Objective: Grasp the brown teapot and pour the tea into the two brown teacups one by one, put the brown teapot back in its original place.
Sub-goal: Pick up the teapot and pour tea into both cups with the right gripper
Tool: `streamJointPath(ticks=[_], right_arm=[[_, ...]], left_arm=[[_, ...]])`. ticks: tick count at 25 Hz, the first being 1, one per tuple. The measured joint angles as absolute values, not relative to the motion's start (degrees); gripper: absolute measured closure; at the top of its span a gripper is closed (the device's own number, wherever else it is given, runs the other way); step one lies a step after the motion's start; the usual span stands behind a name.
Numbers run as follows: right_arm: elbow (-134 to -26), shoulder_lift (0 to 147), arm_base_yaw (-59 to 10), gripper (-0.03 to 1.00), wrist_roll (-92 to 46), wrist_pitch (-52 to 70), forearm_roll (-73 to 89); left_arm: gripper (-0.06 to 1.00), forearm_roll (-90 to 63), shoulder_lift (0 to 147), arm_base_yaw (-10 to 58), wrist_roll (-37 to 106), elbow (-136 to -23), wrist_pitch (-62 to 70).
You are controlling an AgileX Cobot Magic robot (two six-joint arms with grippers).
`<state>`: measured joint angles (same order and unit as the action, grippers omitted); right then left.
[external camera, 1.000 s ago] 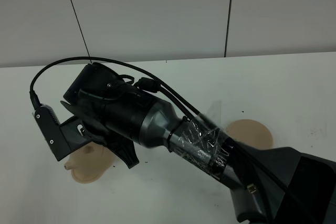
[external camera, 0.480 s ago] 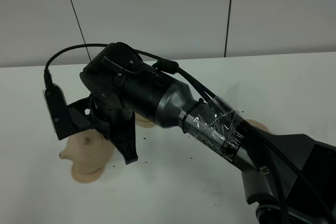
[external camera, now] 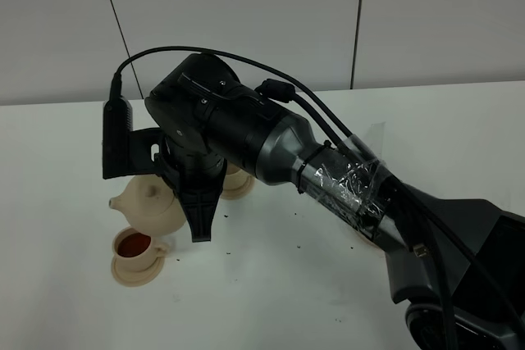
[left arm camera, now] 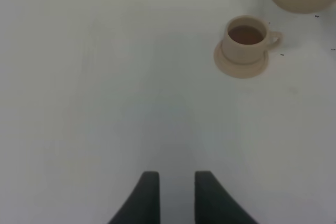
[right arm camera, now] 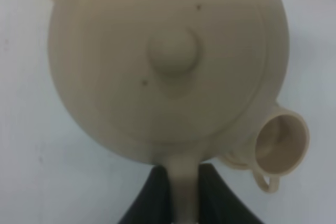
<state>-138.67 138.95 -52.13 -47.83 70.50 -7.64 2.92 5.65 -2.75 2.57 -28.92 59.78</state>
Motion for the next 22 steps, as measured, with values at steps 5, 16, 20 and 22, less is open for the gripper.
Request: streamJointPath(ticks=[5,16,20,22], right_arm=[[-138.67,138.95,-51.73,0.87,-47.47,70.5,-7.32],[-138.67,138.95,-51.73,0.87,-47.86,70.54,-7.28],[-138.67,138.95,-50.89,0.87,-49.4,70.48,-6.5],[-138.67,138.95,-49.6,0.87,-50.2,70.48,-5.86]], left_arm=[[0.71,2.92,5.65,-2.75,2.57,-28.92,59.78],[0.71,2.92,5.65,-2.75,2.58,-28.92,59.78],[0.71,2.92,5.65,-2.75,2.58,-28.92,59.78],[0.71,2.92,5.65,-2.75,2.58,-28.92,59.78]])
